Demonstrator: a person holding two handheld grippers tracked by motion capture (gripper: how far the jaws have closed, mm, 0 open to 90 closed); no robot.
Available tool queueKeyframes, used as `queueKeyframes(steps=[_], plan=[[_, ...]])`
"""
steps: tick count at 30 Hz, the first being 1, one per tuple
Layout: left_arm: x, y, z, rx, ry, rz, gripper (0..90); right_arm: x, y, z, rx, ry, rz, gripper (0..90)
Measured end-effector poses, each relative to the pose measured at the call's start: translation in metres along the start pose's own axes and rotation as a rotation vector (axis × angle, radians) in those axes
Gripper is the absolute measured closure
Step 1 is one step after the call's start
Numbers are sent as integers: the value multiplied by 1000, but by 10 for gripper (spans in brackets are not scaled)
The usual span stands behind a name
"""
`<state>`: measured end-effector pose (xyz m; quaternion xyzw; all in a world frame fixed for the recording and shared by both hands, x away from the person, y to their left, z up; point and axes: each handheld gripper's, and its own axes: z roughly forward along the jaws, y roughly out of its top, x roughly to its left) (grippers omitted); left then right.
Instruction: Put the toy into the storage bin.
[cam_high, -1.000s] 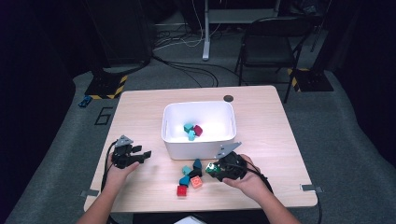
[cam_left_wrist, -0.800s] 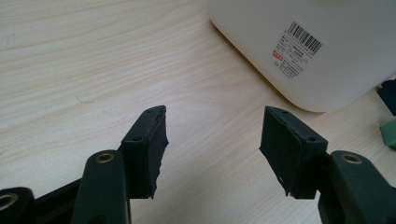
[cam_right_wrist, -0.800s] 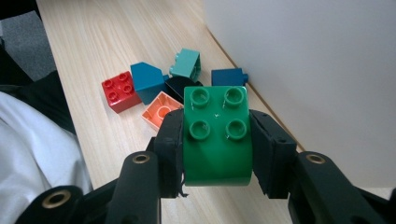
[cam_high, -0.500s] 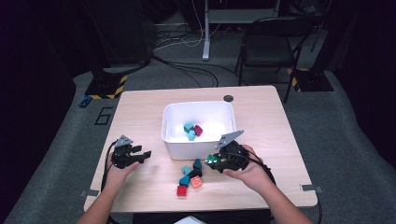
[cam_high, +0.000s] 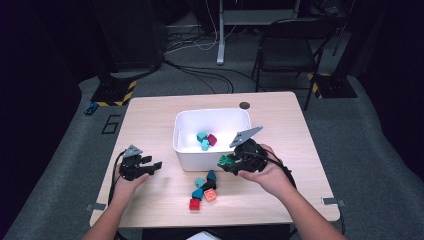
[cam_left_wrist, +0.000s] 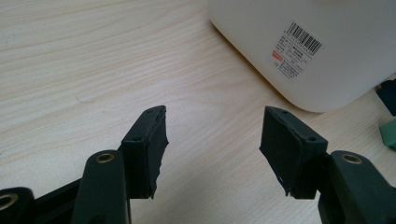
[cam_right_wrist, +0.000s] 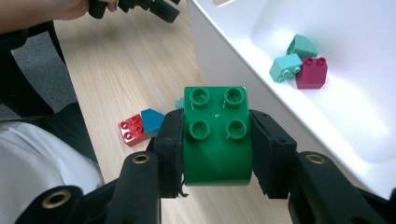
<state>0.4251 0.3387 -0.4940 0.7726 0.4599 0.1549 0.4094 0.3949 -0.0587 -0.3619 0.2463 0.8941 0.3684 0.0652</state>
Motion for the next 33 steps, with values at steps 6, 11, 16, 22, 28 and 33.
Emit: queueKeyframes(steps=[6,11,16,22,28,33], plan=[[0,0,0,-1,-1,0,404,-1,12,-7,-11,-2,-6,584],[0,0,0,-1,-2,-1,404,-4,19,-10,-24,-3,2,584],[-1,0,0,-1,-3,-1,404,-9,26,-11,-31,-12,0,584],[-1,0,0,-1,-4,0,404,-17,36,-10,-30,-30,9,585],[-1,0,0,-2,-4,5,404,-26,43,-4,-31,-53,19,584],[-1,0,0,-3,-6,5,405,-35,49,3,-25,-72,34,584]])
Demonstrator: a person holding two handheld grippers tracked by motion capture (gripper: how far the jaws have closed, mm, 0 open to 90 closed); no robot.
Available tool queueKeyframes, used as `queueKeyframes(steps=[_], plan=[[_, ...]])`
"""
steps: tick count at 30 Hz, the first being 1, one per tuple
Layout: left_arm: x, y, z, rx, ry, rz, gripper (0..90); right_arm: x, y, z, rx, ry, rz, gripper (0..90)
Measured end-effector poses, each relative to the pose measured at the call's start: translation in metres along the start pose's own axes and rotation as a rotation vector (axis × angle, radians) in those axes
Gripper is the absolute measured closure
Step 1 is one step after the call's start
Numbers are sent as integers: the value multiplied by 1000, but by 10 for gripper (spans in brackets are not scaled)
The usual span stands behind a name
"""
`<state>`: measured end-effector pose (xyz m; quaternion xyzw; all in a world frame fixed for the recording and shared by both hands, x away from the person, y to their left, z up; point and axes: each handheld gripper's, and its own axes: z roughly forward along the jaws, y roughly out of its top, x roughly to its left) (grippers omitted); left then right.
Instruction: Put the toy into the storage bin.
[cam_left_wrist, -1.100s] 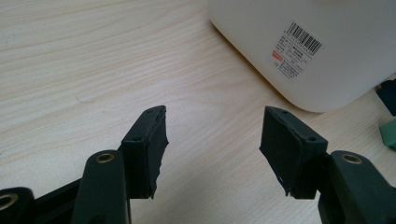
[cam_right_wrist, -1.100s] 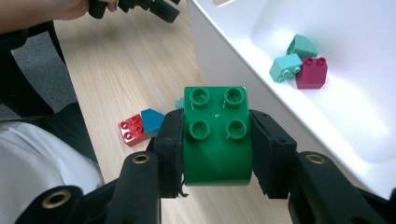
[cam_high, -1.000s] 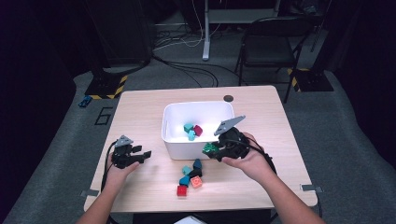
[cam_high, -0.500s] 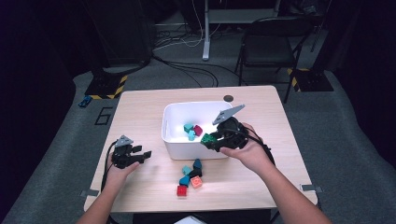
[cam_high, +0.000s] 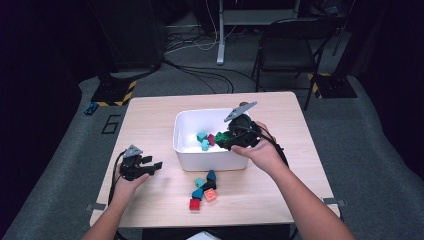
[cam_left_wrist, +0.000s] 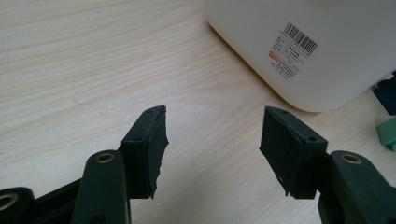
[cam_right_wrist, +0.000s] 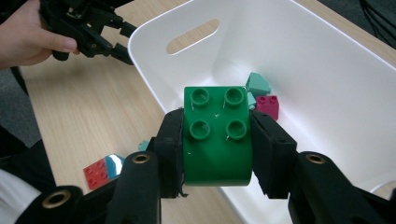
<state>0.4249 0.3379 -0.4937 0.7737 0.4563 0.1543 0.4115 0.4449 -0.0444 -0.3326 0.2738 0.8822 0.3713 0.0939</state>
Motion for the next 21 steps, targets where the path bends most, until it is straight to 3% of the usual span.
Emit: queueKeyframes(steps=[9,21], plan=[[0,0,0,0,-2,2,404,-11,11,17,3,-25,6,584],[0,0,0,-1,-6,2,405,-15,29,48,5,-33,-1,583]])
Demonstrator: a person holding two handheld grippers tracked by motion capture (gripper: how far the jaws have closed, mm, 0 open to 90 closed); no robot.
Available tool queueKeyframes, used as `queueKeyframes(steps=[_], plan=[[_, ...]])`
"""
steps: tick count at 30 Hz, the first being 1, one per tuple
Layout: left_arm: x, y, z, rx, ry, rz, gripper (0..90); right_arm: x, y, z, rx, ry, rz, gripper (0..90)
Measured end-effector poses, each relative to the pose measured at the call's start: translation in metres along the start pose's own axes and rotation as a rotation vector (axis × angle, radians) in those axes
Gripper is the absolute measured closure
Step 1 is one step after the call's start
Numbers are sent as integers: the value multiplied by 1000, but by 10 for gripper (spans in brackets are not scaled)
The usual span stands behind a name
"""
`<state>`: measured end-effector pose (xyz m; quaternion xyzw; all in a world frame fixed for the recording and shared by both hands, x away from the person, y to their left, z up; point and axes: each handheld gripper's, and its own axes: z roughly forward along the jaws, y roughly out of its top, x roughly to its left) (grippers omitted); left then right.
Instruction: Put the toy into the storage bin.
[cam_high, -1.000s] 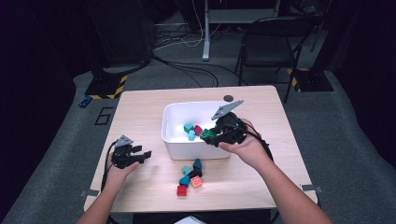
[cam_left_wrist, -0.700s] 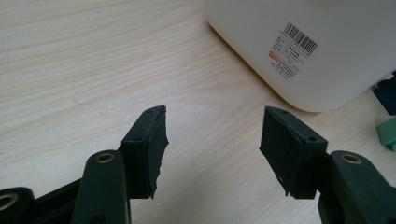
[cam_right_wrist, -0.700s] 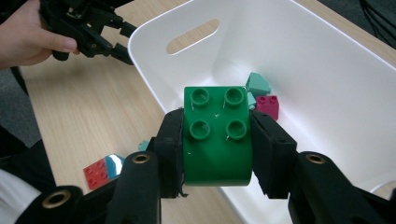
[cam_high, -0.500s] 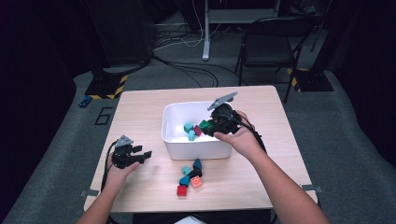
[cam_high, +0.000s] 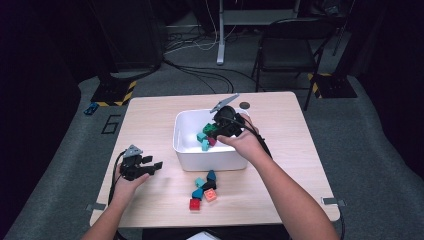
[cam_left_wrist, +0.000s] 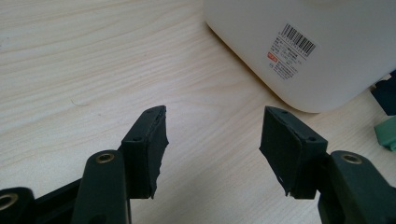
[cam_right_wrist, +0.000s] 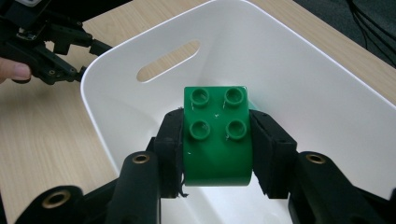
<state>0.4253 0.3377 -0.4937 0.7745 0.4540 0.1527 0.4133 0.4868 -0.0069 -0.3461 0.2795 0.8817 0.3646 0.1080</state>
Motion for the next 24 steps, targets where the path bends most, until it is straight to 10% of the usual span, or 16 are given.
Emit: queueKeyframes(steps=[24], plan=[[0,0,1,-4,-7,-1,405,-10,19,62,39,-7,24,583]])
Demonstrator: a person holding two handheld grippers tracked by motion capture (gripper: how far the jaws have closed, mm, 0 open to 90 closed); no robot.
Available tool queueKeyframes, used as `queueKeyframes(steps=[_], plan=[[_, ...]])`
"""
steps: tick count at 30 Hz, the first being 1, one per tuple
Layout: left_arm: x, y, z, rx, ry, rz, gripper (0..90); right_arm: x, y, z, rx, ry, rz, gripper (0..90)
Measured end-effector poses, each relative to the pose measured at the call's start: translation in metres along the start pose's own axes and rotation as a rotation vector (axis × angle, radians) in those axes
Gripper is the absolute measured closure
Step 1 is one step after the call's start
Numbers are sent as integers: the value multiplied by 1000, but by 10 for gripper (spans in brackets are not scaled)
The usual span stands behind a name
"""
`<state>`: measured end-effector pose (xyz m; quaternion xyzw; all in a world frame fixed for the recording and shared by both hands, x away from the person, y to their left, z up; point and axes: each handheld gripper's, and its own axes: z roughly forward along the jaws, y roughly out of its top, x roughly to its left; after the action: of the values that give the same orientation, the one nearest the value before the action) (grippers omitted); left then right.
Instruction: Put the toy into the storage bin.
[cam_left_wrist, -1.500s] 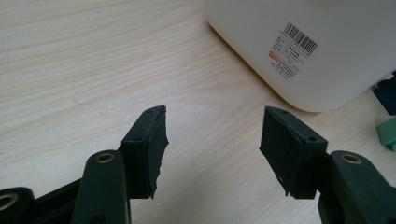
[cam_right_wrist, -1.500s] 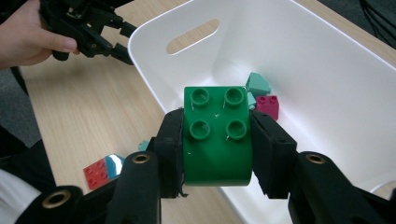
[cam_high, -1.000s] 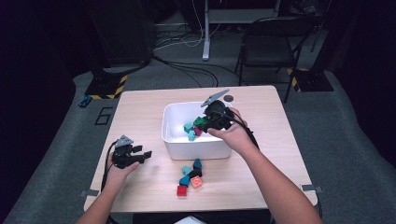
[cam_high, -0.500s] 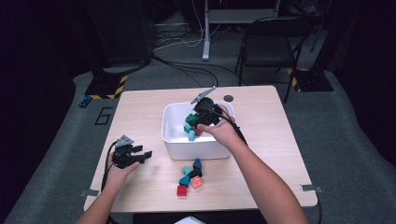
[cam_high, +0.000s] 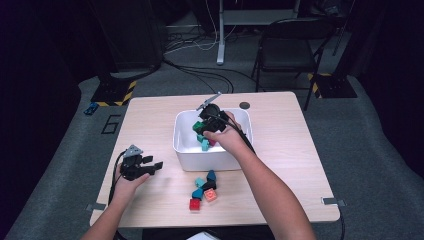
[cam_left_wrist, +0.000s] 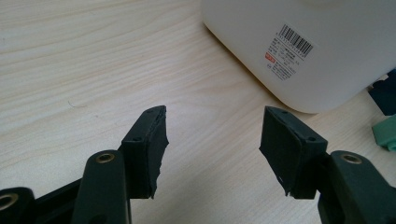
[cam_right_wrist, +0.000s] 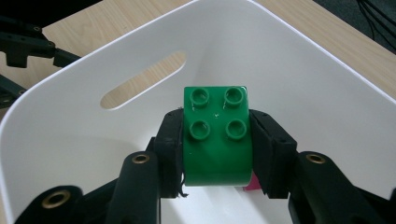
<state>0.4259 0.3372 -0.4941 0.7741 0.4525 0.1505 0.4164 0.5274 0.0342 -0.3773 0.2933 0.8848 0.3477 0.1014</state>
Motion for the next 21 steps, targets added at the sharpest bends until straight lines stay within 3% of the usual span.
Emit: queueKeyframes(steps=[8,12,16,21], plan=[[0,0,0,-2,-1,-1,405,-7,0,7,14,-7,14,573],[0,0,0,-1,-1,0,405,-9,-1,8,20,-11,29,504],[0,0,0,1,0,-1,405,-9,-2,3,14,-17,34,503],[1,0,-1,1,0,-3,405,-9,-4,-16,-5,-11,29,495]])
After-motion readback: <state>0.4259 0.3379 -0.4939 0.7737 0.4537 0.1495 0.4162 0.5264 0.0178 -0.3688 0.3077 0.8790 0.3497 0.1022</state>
